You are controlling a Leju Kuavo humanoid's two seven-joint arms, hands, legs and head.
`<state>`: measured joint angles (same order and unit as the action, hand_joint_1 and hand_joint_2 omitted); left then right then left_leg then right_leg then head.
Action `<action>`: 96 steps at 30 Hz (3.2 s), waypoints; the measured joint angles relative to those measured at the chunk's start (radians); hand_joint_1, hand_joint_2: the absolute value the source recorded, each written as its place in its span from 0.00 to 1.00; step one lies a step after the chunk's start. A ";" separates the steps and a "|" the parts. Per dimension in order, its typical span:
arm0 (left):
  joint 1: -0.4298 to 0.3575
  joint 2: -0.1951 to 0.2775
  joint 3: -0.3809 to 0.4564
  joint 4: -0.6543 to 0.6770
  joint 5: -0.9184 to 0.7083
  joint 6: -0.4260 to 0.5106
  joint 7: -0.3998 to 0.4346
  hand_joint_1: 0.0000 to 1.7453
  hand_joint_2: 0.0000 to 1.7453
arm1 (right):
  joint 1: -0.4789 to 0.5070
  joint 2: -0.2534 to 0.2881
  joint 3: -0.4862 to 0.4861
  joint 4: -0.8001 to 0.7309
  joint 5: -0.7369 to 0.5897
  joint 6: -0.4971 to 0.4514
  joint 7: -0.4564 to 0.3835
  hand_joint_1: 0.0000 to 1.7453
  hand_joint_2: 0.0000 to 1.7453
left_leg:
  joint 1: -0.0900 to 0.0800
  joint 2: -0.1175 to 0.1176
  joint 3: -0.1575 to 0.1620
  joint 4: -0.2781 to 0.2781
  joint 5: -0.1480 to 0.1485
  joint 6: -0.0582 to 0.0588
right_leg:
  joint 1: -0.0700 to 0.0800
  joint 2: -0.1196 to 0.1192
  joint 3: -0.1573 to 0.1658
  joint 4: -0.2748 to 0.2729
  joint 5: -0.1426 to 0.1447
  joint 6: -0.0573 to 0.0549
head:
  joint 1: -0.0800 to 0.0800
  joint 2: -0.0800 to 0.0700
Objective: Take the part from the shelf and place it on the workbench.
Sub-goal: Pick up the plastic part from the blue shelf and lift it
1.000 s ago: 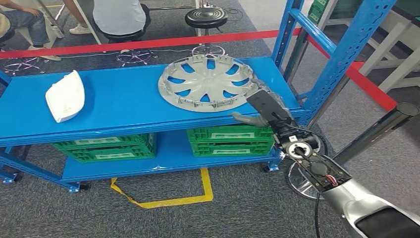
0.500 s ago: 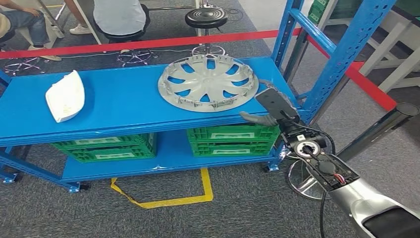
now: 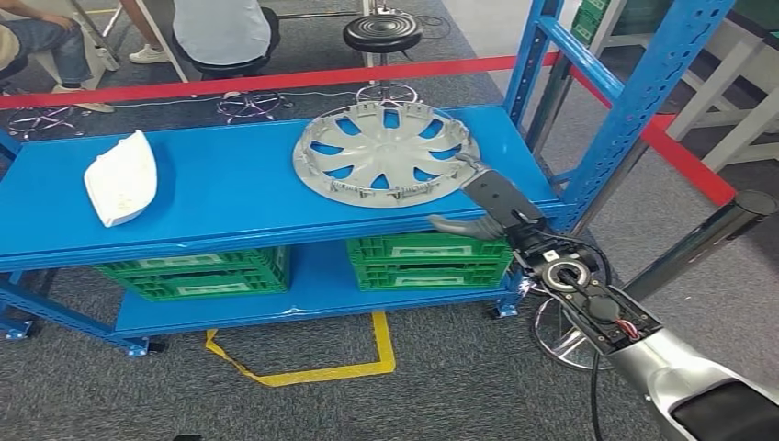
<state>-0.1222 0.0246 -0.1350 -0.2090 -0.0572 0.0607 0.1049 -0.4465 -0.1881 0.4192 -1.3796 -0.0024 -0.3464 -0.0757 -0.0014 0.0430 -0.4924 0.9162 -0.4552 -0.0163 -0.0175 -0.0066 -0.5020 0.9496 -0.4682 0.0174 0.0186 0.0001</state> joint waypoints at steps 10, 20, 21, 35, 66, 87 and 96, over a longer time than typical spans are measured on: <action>0.008 0.000 0.000 0.000 0.021 0.002 -0.001 0.00 0.00 | -0.041 0.002 0.032 0.047 -0.038 0.024 -0.051 0.00 1.00 | 0.000 -0.001 -0.001 0.000 0.000 0.000 | 0.000 -0.001 0.000 0.000 0.000 0.000 | 0.000 0.000; 0.010 0.000 0.000 0.000 0.021 0.000 -0.004 0.00 0.00 | -0.048 0.002 0.059 0.079 -0.043 0.030 -0.059 0.00 1.00 | 0.000 -0.001 -0.001 0.000 0.000 0.000 | 0.000 -0.001 0.000 0.000 0.000 0.000 | 0.000 0.000; 0.010 0.000 0.000 0.000 0.021 0.000 -0.004 0.00 0.00 | -0.048 0.002 0.061 0.081 -0.043 0.031 -0.059 0.00 1.00 | 0.000 -0.001 -0.001 0.000 0.000 0.000 | 0.000 -0.001 0.000 0.000 0.000 0.000 | 0.000 0.000; 0.011 0.000 0.000 0.001 0.023 -0.008 -0.011 0.00 0.00 | -0.049 0.002 0.074 0.095 -0.043 0.034 -0.059 0.00 1.00 | 0.000 -0.001 -0.001 0.000 0.000 0.000 | 0.000 -0.001 0.000 0.000 0.000 0.000 | 0.000 0.000; 0.010 -0.003 0.000 0.001 0.032 -0.024 -0.021 0.00 0.00 | -0.041 0.002 0.076 0.105 -0.037 0.032 -0.059 0.00 1.00 | 0.024 -0.003 0.025 -0.008 -0.016 0.014 | -0.016 -0.001 -0.125 0.158 0.010 0.039 | 0.027 0.000; 0.004 0.000 -0.003 0.003 0.035 -0.025 -0.027 0.00 0.00 | -0.049 0.002 0.076 0.109 -0.026 0.033 -0.052 0.00 1.00 | -0.004 -0.042 -0.097 0.040 0.043 0.023 | 0.010 0.035 -0.031 0.029 -0.010 -0.007 | -0.011 0.000; 0.007 -0.002 -0.009 0.003 0.036 -0.025 -0.027 0.00 0.00 | -0.039 0.002 0.072 0.108 -0.022 0.032 -0.041 0.00 1.00 | 0.004 -0.037 -0.050 0.025 0.021 0.032 | -0.001 0.013 -0.139 0.215 -0.040 0.026 | 0.021 0.000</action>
<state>-0.1157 0.0224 -0.1442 -0.2060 -0.0209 0.0359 0.0782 -0.4855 -0.1862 0.4913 -1.2714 -0.0239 -0.3143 -0.1172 0.0030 0.0059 -0.5427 0.9416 -0.4337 0.0154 -0.0186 0.0063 -0.6407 1.1642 -0.5082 0.0436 0.0400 0.0001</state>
